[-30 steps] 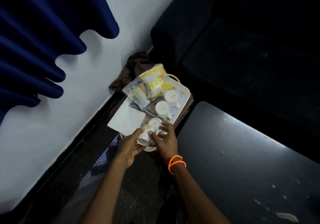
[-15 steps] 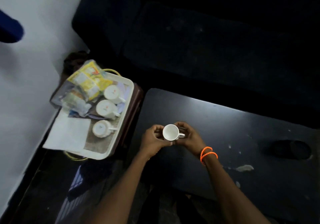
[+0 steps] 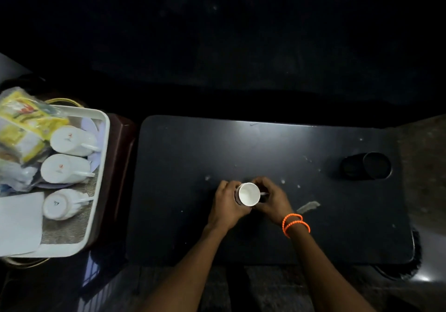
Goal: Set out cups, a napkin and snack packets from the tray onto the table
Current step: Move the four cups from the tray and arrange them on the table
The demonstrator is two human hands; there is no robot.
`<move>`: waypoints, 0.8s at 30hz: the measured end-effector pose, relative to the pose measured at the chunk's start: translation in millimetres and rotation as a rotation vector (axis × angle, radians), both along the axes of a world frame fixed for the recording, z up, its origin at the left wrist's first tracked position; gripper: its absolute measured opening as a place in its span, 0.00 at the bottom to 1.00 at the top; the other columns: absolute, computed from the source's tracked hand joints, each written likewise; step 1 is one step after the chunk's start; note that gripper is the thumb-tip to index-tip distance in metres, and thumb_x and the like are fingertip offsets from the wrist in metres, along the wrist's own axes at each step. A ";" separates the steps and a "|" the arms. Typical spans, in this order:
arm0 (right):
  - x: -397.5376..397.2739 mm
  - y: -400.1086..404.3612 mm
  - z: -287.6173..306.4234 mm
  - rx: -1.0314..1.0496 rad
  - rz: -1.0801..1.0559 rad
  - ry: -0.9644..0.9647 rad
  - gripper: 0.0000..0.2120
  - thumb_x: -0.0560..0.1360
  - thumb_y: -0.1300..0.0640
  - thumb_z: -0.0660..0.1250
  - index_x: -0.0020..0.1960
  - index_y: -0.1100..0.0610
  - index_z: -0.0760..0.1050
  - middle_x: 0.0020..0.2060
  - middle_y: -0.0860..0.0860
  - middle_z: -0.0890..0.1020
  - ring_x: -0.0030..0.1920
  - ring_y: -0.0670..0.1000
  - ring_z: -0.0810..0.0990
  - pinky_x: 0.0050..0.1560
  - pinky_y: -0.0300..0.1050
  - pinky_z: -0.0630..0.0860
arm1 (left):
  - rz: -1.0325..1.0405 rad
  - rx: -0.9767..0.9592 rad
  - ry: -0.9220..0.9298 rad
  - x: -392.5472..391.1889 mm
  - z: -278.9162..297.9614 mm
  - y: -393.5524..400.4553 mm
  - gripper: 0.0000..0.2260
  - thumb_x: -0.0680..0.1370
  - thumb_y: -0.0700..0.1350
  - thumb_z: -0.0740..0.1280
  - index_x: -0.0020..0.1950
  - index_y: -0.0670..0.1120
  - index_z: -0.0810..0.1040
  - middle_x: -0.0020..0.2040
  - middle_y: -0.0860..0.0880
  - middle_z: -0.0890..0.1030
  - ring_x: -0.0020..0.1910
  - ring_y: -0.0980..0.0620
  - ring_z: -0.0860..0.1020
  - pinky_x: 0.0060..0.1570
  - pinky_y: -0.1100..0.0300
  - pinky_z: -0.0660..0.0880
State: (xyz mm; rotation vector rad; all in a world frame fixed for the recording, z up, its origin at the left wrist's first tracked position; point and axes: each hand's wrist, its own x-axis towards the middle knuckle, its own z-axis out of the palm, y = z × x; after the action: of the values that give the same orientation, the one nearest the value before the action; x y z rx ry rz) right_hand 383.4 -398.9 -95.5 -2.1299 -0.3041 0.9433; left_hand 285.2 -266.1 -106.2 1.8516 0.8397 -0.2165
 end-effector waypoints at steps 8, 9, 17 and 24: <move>3.0 -0.1 1.8 -0.050 0.067 -0.046 0.25 0.67 0.70 0.76 0.61 0.54 0.80 0.54 0.48 0.85 0.53 0.48 0.83 0.50 0.26 0.76 | 0.018 -0.025 0.013 -4.9 -7.7 -8.6 0.31 0.62 0.43 0.82 0.63 0.46 0.77 0.60 0.48 0.74 0.57 0.47 0.80 0.58 0.51 0.79; 3.2 3.7 3.4 -0.069 0.048 -0.059 0.26 0.67 0.71 0.75 0.62 0.53 0.81 0.55 0.48 0.85 0.53 0.45 0.83 0.51 0.29 0.77 | 0.000 -0.050 0.017 -7.5 -7.7 -5.4 0.34 0.62 0.43 0.82 0.66 0.47 0.76 0.62 0.49 0.73 0.59 0.47 0.79 0.60 0.51 0.79; -33.0 103.3 32.5 -0.105 -0.110 -0.467 0.26 0.63 0.75 0.64 0.58 0.58 0.82 0.54 0.57 0.84 0.57 0.61 0.81 0.60 0.56 0.79 | -0.028 0.059 -0.055 -72.9 15.3 66.3 0.39 0.66 0.60 0.77 0.76 0.60 0.67 0.68 0.60 0.67 0.65 0.58 0.75 0.62 0.56 0.79; -129.3 254.0 50.2 0.164 0.246 -0.225 0.21 0.67 0.72 0.66 0.59 0.63 0.82 0.55 0.60 0.85 0.55 0.61 0.83 0.62 0.52 0.79 | 0.654 0.615 -0.095 -156.2 59.2 186.6 0.19 0.77 0.49 0.73 0.66 0.47 0.78 0.57 0.47 0.76 0.54 0.47 0.78 0.57 0.52 0.77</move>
State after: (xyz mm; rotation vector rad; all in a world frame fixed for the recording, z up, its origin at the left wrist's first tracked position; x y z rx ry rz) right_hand 254.1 -144.9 -45.3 -2.0786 -0.7451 0.7835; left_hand 129.0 -79.5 -47.0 1.9903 1.5053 0.5966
